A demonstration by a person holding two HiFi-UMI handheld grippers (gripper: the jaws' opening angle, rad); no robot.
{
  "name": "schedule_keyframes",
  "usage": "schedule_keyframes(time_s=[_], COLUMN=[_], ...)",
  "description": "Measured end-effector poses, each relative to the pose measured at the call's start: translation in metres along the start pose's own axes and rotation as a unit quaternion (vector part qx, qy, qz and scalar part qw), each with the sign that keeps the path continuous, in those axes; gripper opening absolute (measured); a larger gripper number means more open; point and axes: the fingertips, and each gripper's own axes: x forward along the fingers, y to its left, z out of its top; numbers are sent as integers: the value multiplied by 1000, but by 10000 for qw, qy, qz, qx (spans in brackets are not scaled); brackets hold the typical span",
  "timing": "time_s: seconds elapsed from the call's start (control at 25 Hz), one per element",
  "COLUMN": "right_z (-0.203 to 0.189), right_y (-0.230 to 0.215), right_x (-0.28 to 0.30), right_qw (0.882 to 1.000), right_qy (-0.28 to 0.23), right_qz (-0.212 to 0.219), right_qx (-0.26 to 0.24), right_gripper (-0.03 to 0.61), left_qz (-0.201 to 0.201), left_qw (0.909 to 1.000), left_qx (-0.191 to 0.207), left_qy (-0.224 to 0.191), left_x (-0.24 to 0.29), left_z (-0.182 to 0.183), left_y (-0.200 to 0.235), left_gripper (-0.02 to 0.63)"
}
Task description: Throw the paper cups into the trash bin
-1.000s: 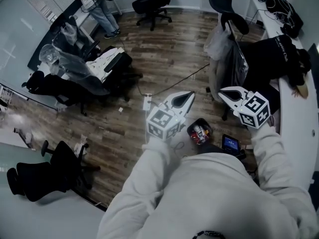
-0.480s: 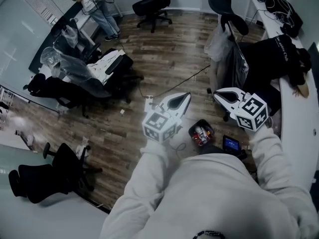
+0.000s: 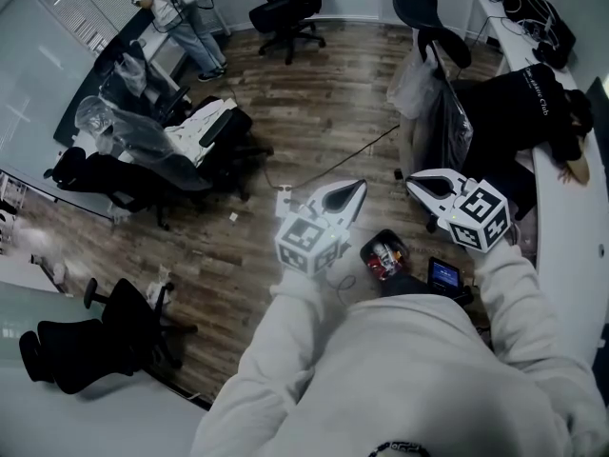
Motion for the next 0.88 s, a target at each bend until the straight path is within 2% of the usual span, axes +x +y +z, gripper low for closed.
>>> schedule_keyframes(time_s=[0.48, 0.64, 0.88], right_z=[-4, 4, 47], right_y=[3, -2, -16], right_x=[3, 2, 4], right_qw=[9999, 9999, 9981], right_qy=[108, -36, -611], right_qz=[37, -54, -42], right_qx=[-58, -147, -117], right_gripper=[20, 20, 20], left_qz=[-12, 3, 79], left_qw=[10000, 9999, 9985], left_qx=[53, 145, 425], left_qy=[-59, -62, -334], left_x=[-2, 0, 21], left_z=[10, 10, 64], left_y=[8, 11, 42], left_gripper=[-11, -11, -11])
